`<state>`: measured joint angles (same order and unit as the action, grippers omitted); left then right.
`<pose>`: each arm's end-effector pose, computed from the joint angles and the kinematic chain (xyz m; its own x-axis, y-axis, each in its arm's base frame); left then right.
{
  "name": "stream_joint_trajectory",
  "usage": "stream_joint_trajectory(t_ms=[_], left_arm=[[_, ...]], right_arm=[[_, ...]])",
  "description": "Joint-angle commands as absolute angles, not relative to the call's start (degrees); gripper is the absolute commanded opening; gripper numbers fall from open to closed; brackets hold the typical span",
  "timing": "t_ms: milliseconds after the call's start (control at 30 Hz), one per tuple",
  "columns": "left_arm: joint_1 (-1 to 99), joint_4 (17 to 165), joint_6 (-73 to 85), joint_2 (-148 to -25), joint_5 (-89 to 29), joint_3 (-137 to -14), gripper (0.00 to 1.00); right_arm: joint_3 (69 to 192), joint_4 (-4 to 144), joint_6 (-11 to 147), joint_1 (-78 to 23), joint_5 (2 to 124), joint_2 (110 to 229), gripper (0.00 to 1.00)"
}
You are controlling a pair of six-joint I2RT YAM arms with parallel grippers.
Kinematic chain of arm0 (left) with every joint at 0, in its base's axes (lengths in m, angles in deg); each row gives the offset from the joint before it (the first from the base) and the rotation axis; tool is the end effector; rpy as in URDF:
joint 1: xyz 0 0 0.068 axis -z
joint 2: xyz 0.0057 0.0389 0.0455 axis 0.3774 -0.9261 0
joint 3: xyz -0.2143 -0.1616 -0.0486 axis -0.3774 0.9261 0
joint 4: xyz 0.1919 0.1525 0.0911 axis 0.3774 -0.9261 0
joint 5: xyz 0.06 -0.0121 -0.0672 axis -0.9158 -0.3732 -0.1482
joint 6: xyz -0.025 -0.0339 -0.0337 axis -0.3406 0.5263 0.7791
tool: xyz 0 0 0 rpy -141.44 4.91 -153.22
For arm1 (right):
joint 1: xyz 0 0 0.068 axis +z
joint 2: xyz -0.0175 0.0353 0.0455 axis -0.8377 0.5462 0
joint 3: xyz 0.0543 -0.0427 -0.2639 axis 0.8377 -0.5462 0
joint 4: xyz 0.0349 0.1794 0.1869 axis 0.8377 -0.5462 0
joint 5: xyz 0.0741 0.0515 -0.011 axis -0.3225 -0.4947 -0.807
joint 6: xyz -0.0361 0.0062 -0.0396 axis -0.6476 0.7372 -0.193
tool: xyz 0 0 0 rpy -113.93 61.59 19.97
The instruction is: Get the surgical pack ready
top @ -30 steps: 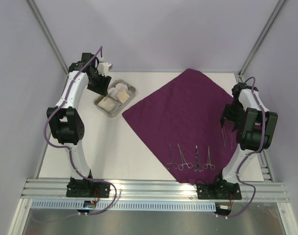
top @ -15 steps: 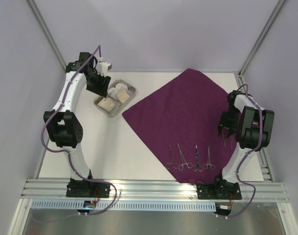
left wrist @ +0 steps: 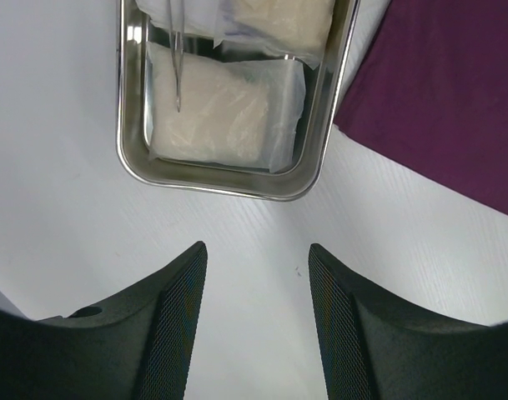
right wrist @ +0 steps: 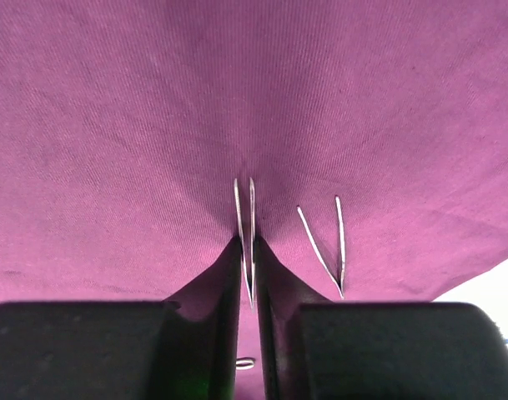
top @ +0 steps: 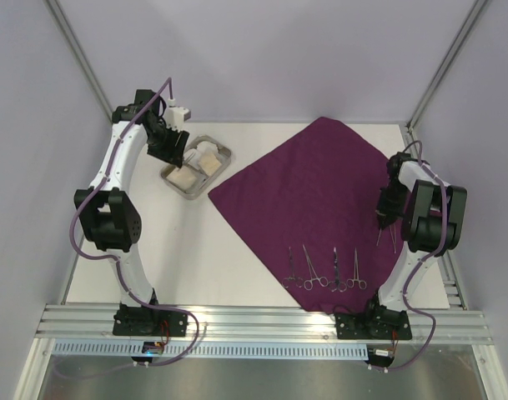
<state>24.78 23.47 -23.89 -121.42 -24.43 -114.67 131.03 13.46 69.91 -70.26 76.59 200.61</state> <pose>0.4035 -0.0268 0.3248 -0.8143 0.3387 -0.4714 0.4173 0.9061 -0.0699 0.3381 -0.0841 0.1556 -0.9252 0.3787 0.0245 0.3744 0.9214 -0.1039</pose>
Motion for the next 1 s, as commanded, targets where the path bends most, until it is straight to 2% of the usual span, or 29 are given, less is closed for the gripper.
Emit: stream_joint_trajectory(t_ms=[0,67,200,367,500,633,800,967], left_arm=[[24.72,22.43,-23.23,-120.57,-23.43,-117.12,0.61],[24.72,22.17,-23.23,-120.31,-23.43,-117.21,0.61],[24.81,20.15,-23.93,-120.22,-21.41,-118.52,0.59],[26.56,16.11,-25.86,-120.74,-17.10,-123.87,0.55],[33.58,16.89,-30.69,-120.04,-20.69,-126.70,0.56],[42.19,20.22,-35.79,-119.26,-23.69,-128.46,0.56],[52.04,29.97,-47.19,-114.69,-25.88,-121.80,0.58],[57.05,50.00,-54.86,-104.23,-23.09,-103.26,0.62]], right_arm=[[131.25,15.77,68.89,-70.08,76.11,199.42,0.06],[131.60,15.59,69.15,-70.16,76.37,199.24,0.01],[133.79,14.02,71.25,-69.20,78.47,196.52,0.00],[136.96,14.00,82.48,-65.52,76.81,189.67,0.00],[136.17,20.57,96.81,-60.33,72.86,182.73,0.00],[137.22,26.48,111.58,-50.85,76.89,180.52,0.01],[142.06,28.86,127.56,-42.49,76.20,182.80,0.01],[141.71,30.88,138.48,-37.74,75.41,183.77,0.00]])
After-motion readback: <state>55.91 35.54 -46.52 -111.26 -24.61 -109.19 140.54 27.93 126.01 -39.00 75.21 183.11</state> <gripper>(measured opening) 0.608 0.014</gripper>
